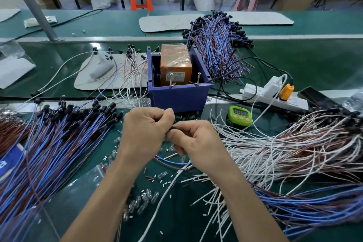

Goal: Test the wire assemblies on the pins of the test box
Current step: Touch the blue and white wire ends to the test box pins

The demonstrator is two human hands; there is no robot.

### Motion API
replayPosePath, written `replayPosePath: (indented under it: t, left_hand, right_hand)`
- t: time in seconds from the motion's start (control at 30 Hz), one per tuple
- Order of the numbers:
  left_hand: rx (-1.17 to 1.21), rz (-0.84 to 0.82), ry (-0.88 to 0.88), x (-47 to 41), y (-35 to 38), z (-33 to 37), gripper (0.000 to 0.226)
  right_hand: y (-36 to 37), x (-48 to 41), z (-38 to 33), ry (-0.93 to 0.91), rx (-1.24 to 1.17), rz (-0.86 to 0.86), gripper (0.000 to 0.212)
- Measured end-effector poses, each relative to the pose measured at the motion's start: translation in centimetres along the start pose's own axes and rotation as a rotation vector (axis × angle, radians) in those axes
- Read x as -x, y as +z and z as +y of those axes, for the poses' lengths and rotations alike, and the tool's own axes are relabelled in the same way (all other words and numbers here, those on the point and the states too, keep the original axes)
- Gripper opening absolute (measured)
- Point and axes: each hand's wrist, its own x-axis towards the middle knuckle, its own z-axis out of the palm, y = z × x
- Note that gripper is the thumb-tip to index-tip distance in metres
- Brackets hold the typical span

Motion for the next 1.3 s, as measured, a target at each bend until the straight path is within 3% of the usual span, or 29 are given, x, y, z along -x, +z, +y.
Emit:
replayPosePath:
  t: [0.03,0.17,0.23,0.43,0.6,0.67,0.77,0.83,0.97,1.13,1.3]
  left_hand:
    - [0.039,0.008,-0.021,0.0,0.2,-0.1,0.051]
    - [0.653,-0.046,-0.362,0.0,1.2,-0.7,0.055]
    - [0.705,-0.106,-0.405,0.3,1.4,-1.1,0.052]
    - [0.355,-0.008,-0.324,-0.1,1.9,-2.2,0.049]
    - [0.438,-0.016,-0.544,0.2,2.6,-2.8,0.044]
    - [0.421,0.072,-0.596,0.0,2.0,-3.1,0.034]
    - [0.251,0.201,-0.562,-0.8,1.1,-4.0,0.053]
    - [0.088,0.171,-0.429,-1.2,1.5,-4.1,0.053]
    - [-0.102,-0.001,-0.25,-2.2,4.2,-3.8,0.01]
    - [-0.02,-0.187,-0.324,-4.0,6.9,-3.7,0.024]
    - [-0.04,-0.109,-0.286,-3.7,6.0,-4.7,0.02]
  right_hand:
    - [0.3,0.1,-0.3,-0.023,0.047,0.02,0.03]
    - [1.0,0.5,-1.2,-0.126,0.15,0.085,0.042]
    - [0.9,0.6,-1.1,-0.119,0.127,0.07,0.042]
    - [-0.6,0.5,0.2,-0.023,0.177,0.008,0.036]
    - [-1.9,0.0,1.1,-0.001,0.298,-0.039,0.026]
    - [-2.6,-0.3,1.7,0.009,0.315,-0.029,0.021]
    - [-2.9,-0.9,2.8,-0.024,0.281,0.047,0.02]
    - [-2.2,-1.3,3.7,-0.048,0.274,0.102,0.022]
    - [-1.1,-1.2,5.4,-0.025,0.306,0.116,0.026]
    - [-1.6,-1.1,6.2,0.027,0.259,0.106,0.036]
    - [-1.8,-1.3,6.2,0.066,0.199,0.075,0.027]
